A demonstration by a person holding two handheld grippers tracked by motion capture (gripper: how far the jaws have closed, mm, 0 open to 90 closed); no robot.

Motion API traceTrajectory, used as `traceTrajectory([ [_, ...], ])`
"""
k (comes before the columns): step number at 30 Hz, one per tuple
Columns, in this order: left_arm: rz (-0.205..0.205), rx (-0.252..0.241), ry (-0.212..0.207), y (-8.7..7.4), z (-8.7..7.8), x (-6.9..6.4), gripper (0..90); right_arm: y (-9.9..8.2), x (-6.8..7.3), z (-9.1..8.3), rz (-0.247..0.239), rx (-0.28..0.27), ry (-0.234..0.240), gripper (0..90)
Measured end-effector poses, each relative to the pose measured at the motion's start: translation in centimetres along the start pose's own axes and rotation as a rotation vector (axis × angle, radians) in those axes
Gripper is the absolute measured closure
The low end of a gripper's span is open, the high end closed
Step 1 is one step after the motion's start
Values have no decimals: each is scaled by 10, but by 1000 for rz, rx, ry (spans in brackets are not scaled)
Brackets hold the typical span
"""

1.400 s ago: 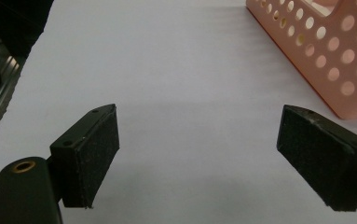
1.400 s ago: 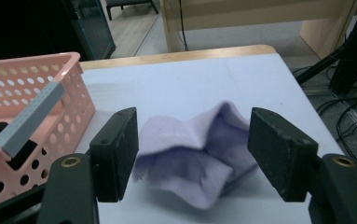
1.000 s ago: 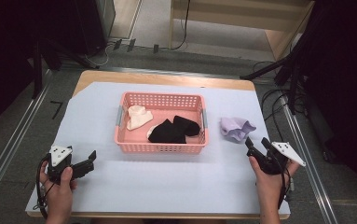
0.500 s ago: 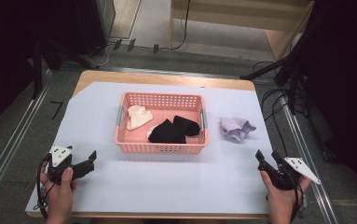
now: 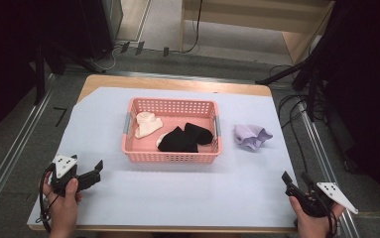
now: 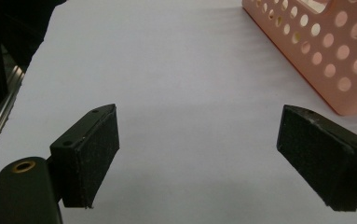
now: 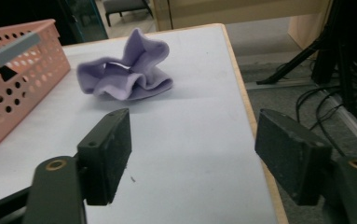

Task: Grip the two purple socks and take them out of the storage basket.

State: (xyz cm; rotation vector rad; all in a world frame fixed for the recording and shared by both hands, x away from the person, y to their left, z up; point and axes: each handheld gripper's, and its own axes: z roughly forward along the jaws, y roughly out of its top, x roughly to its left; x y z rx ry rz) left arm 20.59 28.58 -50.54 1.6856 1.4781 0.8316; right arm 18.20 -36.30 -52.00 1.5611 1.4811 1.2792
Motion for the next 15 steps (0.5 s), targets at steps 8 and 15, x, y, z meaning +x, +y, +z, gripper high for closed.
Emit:
traceTrajectory([
  [8,5,10,-2,0,0,0,137,-8,1,2,-17,27,-3,132],
  [15,7,11,0,1,1,-1,137,-9,-2,1,37,27,-8,135],
])
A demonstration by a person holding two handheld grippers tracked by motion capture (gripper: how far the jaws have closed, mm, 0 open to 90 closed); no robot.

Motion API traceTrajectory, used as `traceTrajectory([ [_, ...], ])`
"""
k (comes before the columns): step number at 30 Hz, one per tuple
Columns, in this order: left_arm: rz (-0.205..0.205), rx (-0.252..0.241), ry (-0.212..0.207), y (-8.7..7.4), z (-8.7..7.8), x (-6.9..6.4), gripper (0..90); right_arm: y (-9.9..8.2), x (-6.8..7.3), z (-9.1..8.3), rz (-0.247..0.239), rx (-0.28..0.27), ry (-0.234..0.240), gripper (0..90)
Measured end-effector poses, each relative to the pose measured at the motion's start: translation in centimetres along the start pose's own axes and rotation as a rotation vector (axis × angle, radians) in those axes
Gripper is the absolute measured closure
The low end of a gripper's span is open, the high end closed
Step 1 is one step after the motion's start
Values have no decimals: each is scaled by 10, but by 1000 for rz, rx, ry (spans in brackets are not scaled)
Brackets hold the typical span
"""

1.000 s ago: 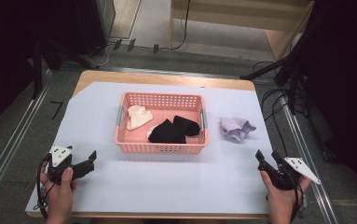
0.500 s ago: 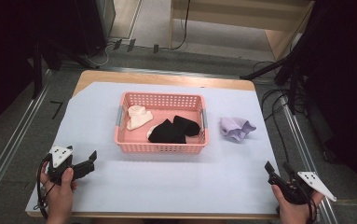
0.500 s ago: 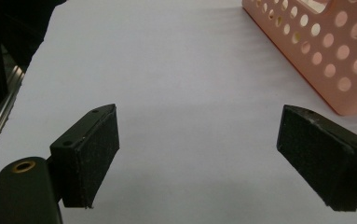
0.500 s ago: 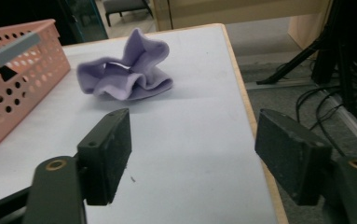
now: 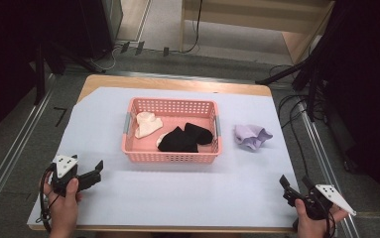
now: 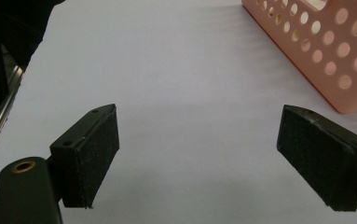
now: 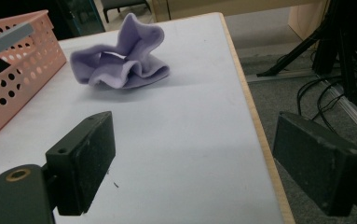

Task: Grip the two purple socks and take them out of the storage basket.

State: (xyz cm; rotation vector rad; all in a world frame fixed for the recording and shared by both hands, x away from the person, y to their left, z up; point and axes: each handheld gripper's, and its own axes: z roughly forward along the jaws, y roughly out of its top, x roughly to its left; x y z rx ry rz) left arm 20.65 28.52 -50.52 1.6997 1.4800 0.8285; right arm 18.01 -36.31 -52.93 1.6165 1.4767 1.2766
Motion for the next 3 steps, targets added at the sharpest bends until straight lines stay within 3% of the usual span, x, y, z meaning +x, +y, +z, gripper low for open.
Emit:
traceTrajectory([
  [2,1,-2,1,0,0,0,138,0,0,0,28,7,-8,137],
  [3,2,-6,0,0,0,0,138,0,-2,1,18,4,-13,138],
])
